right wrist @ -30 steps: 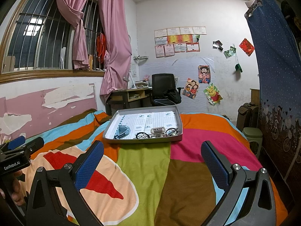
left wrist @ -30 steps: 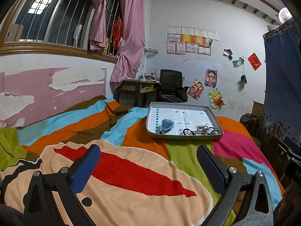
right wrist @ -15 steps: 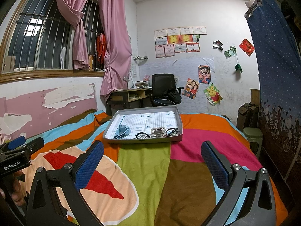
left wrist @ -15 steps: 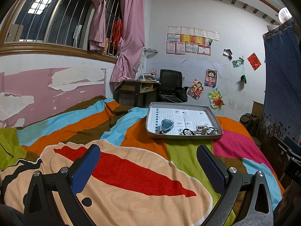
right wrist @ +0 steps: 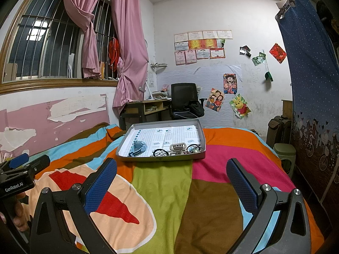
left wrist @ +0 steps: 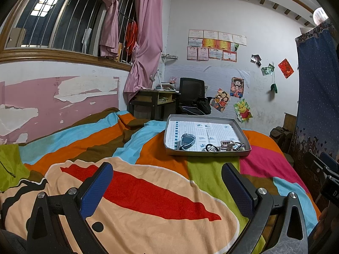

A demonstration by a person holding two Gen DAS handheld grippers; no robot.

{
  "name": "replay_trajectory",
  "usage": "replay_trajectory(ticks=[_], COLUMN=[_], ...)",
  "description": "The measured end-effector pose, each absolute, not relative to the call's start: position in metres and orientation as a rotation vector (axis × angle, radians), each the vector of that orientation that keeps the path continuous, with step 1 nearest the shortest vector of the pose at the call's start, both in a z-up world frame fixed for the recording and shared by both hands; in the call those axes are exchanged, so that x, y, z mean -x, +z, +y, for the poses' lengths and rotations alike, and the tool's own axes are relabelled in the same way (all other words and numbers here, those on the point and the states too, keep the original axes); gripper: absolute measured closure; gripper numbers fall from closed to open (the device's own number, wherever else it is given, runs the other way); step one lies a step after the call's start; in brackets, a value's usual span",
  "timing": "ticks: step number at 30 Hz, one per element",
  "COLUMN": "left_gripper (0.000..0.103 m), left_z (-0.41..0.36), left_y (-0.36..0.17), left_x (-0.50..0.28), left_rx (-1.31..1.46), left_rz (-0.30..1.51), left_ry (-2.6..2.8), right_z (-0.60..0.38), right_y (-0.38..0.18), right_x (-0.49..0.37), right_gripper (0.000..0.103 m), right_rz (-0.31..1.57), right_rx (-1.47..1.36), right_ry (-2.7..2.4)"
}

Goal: Organize jewelry

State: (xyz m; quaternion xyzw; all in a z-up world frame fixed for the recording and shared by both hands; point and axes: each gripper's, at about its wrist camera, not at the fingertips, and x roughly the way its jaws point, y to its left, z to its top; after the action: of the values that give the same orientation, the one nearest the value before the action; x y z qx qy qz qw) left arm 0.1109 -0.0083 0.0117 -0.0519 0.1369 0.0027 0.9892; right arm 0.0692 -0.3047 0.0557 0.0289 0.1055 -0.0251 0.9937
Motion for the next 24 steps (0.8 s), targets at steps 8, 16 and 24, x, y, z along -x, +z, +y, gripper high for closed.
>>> replay_trajectory(ticks=[8, 16, 24], left_gripper=[0.000, 0.000, 0.000], left_z=[-0.0087, -0.0072, -0.0076], left_y=[0.0115, 0.0151, 0.0152], left_x=[-0.1107, -0.1113, -0.1112], left_rx=[0.097, 0.078, 0.076], left_rz=[0.274, 0.270, 0.269], left_ry=[0.004, -0.004, -0.004], right_z=[-0.3048, -0.3038, -0.3005], right_y=[0.0553, 0.0563, 0.0593], right_x=[-0.0693, -0.0689, -0.0692], right_gripper=[0.001, 0.001, 0.001], right_rz=[0.211, 0.210, 0.207], right_rx=[-0.058, -0.059, -0.059], right_ry=[-0.051, -0.055, -0.057])
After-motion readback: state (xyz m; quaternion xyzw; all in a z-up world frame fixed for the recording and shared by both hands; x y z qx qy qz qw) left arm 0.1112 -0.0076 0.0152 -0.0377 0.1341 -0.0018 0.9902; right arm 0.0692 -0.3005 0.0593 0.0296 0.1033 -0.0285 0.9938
